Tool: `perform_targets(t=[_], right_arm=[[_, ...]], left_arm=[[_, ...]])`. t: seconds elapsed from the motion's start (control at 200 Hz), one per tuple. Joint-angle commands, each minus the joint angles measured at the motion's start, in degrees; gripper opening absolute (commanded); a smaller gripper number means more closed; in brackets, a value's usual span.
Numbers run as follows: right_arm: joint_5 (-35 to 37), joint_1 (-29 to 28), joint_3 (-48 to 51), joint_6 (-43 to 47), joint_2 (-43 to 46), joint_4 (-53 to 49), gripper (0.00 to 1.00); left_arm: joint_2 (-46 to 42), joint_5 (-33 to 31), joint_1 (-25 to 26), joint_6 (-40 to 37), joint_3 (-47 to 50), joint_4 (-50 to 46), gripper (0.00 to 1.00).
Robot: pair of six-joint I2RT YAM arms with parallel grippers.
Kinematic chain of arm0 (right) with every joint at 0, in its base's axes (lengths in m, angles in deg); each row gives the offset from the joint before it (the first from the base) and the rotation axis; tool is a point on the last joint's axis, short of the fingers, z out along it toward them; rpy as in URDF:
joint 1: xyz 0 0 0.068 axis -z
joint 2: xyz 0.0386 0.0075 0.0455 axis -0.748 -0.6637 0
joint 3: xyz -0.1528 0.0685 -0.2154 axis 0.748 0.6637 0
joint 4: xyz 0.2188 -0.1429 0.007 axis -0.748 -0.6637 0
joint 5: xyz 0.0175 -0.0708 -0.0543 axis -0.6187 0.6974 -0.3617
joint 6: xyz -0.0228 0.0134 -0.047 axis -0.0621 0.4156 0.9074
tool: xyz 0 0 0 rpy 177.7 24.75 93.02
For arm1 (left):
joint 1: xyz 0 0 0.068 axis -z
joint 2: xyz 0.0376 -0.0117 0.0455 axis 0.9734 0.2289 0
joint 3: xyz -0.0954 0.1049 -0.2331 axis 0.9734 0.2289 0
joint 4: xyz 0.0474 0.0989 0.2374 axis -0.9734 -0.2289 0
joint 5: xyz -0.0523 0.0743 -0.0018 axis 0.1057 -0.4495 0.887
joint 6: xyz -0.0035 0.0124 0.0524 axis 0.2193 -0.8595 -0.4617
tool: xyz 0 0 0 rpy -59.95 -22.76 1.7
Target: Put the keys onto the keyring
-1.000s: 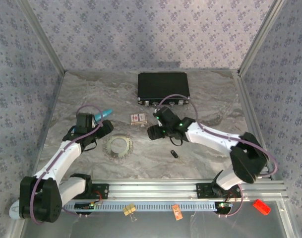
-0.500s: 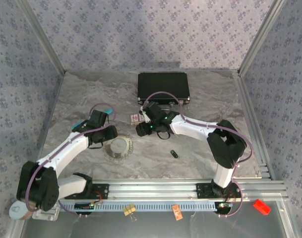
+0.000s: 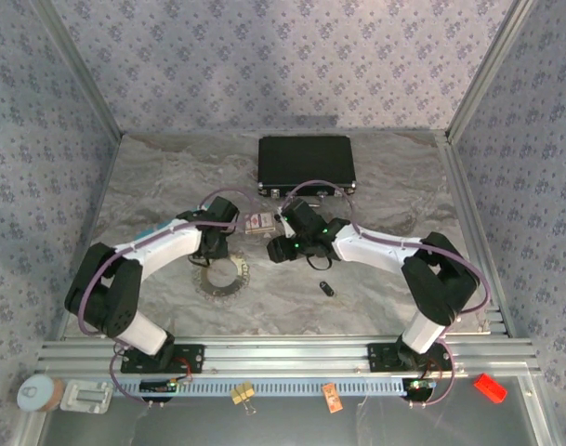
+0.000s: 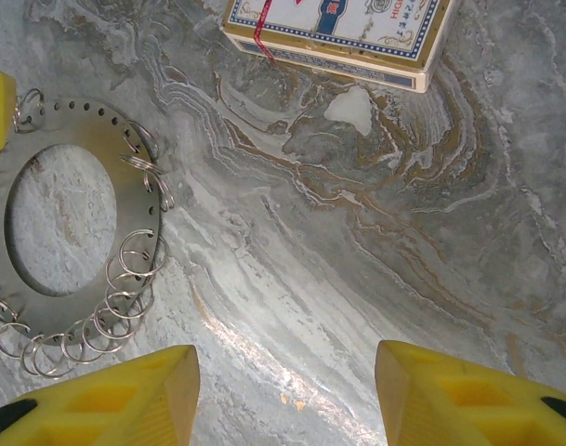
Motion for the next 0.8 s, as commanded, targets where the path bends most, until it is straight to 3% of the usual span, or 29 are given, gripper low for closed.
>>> perform_targets(t=[0.0, 0.33, 0.795], right_arm=[[-0.6, 0.5, 1.1, -0.9, 2.0, 1.3, 0.54], [-1.6, 0.6, 1.7, -1.0, 2.4, 2.4, 0.54], [-2.2, 0.4, 1.8, -1.1, 2.6, 2.4, 0.54]], left_arm=[[1.8, -2.9, 0.2, -0.1, -1.9, -2.3, 0.29], [4.6, -2.1, 0.2, -0.9, -2.2, -1.7, 0.28], [6.6, -3.2, 0.2, -1.7, -1.8, -0.7, 0.15]])
